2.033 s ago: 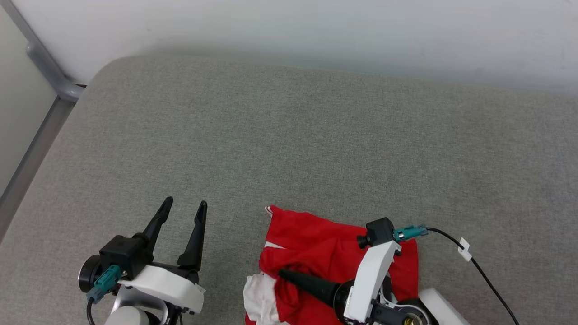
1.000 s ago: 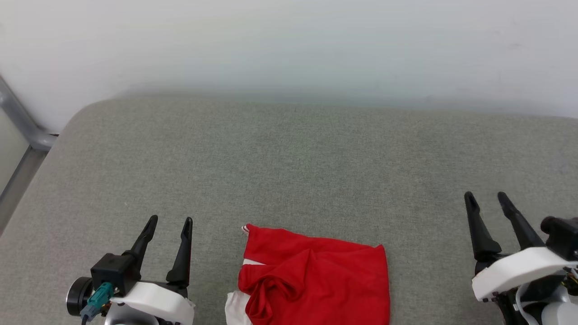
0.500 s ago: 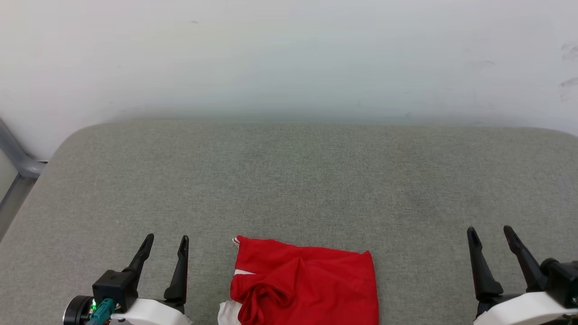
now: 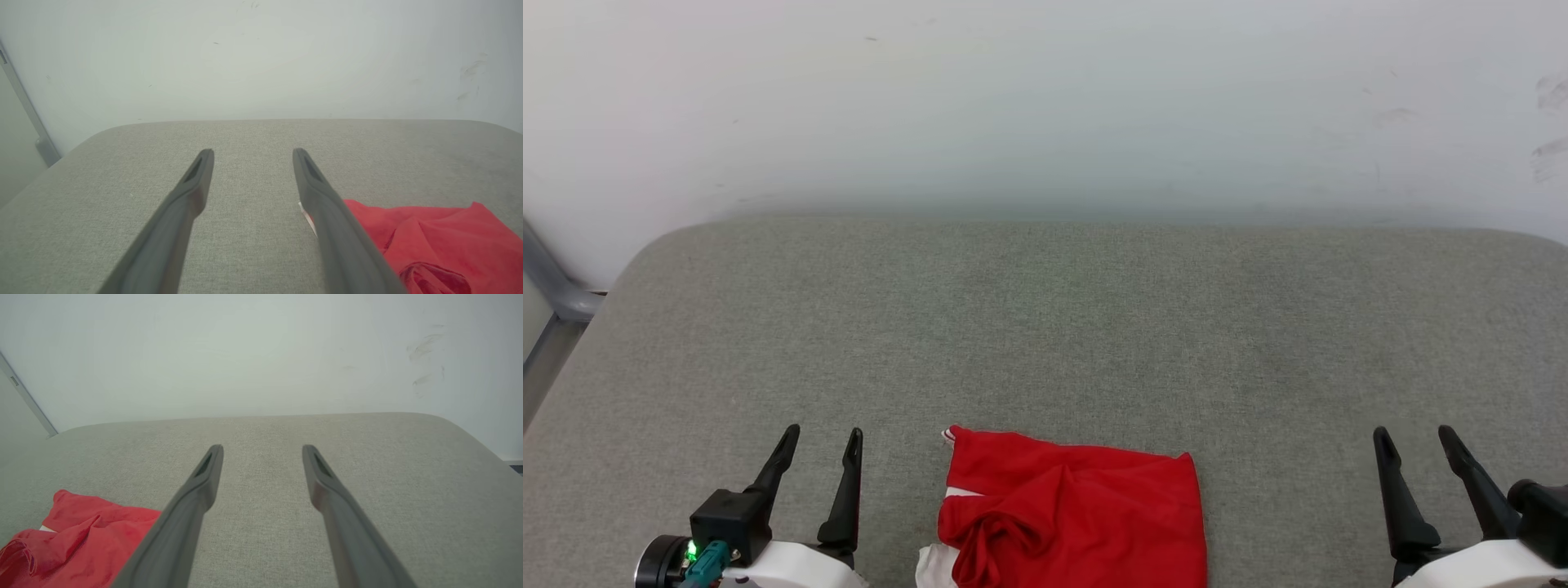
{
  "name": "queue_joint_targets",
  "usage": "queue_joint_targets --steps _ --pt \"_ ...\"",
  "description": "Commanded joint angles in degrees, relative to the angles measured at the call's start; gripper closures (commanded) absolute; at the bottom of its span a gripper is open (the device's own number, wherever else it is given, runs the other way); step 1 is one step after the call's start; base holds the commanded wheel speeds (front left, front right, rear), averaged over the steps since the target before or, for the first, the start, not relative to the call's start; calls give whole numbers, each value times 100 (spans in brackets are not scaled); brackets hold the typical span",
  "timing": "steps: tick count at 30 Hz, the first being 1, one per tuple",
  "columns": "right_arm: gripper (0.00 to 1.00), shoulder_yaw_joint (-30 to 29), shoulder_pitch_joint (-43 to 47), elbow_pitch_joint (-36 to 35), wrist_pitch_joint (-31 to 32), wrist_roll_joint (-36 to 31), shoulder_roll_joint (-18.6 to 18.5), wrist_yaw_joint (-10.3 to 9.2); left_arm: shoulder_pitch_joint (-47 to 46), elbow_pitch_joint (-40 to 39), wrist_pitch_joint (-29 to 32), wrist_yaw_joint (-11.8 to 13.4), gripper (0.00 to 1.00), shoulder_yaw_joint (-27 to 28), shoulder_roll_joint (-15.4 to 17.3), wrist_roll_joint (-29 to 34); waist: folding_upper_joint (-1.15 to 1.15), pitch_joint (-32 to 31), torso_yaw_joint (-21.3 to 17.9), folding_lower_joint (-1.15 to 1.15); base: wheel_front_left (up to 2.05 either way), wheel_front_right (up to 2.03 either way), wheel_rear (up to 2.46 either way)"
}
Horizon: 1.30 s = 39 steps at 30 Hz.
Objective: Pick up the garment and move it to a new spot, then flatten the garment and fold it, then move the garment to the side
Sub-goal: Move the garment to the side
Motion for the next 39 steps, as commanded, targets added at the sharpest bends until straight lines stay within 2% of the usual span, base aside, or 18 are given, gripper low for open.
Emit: queue_joint_targets --steps 1,6,12,17,21,26,36,37,38,39 --pt "0 -52 69 -3 63 29 14 -3 -48 5 -38 3 0 15 11 -3 0 5 8 0 0 0 0" --pt "0 -314 34 187 587 549 10 -3 -116 -73 -38 -6 0 38 -35 -3 0 71 95 0 0 0 0" --pt "0 -582 52 659 1871 1365 -132 -2 -246 -180 -38 -69 0 38 -106 42 0 199 308 0 0 0 0" --pt "0 -288 14 957 3063 2047 -160 -2 -362 -268 -37 -137 0 53 -175 63 0 406 496 0 0 0 0" --pt "0 38 -151 1114 3641 2540 -95 -2 -471 -303 -38 -196 0 79 -232 84 0 613 630 0 0 0 0" --pt "0 380 -495 1313 3862 3154 -41 -2 -641 -322 -37 -258 0 116 -305 106 0 912 798 0 0 0 0" --pt "0 766 -914 2126 3989 3367 -111 -9 -872 -256 -38 -385 0 274 -430 123 0 1329 1033 0 0 0 0" --pt "32 793 -922 2190 4023 3357 -111 -9 -876 -247 -38 -396 0 288 -442 135 0 1340 1040 0 0 0 0" --pt "71 793 -939 2215 3998 3331 -123 -10 -883 -246 -38 -392 0 300 -458 144 0 1352 1046 0 0 0 0" --pt "100 796 -961 2243 3986 3323 -127 -10 -898 -245 -38 -402 0 309 -474 147 0 1358 1051 0 0 0 0"
